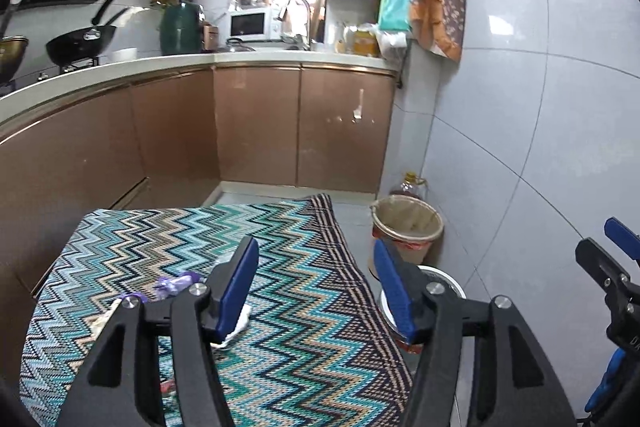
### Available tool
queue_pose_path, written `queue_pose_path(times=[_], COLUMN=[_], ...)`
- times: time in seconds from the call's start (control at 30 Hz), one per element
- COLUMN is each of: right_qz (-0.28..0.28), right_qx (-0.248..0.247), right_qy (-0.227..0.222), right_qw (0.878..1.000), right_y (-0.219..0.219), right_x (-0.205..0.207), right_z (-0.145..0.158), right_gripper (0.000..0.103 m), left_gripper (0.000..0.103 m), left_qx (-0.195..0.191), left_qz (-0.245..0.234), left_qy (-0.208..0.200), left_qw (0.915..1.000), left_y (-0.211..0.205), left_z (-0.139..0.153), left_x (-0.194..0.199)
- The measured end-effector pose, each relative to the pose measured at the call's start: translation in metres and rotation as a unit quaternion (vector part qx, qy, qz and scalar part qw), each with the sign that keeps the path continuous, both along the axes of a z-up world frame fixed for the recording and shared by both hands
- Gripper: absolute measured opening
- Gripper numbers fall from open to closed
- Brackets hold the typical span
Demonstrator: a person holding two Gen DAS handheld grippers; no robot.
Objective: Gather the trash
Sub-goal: 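Move both open tools back over the remaining trash on the cloth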
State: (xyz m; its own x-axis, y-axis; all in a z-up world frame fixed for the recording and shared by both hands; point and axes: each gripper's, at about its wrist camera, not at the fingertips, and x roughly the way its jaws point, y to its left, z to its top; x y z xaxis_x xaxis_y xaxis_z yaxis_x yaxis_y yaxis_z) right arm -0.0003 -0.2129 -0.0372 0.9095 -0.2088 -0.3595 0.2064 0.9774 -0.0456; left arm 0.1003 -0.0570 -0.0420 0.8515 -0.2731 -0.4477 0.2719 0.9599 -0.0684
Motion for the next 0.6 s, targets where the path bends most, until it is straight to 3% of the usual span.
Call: queue_pose_path(times=[0.43, 0.6], right_qz=[0.016, 0.026], right_qx=[-0.017, -0.022], right_qy=[-0.021, -0.026], right_qw=[1.000, 0.999], right_y=[0.023, 0.033], right_x=[-0.016, -0.019], right_z=[0.012, 0.014], right_gripper=[0.092, 0.095], left_gripper=[0.061, 0.061], left_qx=[-0.017, -0.017], left_qz=[0.044, 0.056], left_qy=[-0.058, -0.057], left_qw=[0.9972, 0.9967], left_y=[0.042, 0.061], left_z=[0.016, 0.017], left_x=[-0.040, -0.049])
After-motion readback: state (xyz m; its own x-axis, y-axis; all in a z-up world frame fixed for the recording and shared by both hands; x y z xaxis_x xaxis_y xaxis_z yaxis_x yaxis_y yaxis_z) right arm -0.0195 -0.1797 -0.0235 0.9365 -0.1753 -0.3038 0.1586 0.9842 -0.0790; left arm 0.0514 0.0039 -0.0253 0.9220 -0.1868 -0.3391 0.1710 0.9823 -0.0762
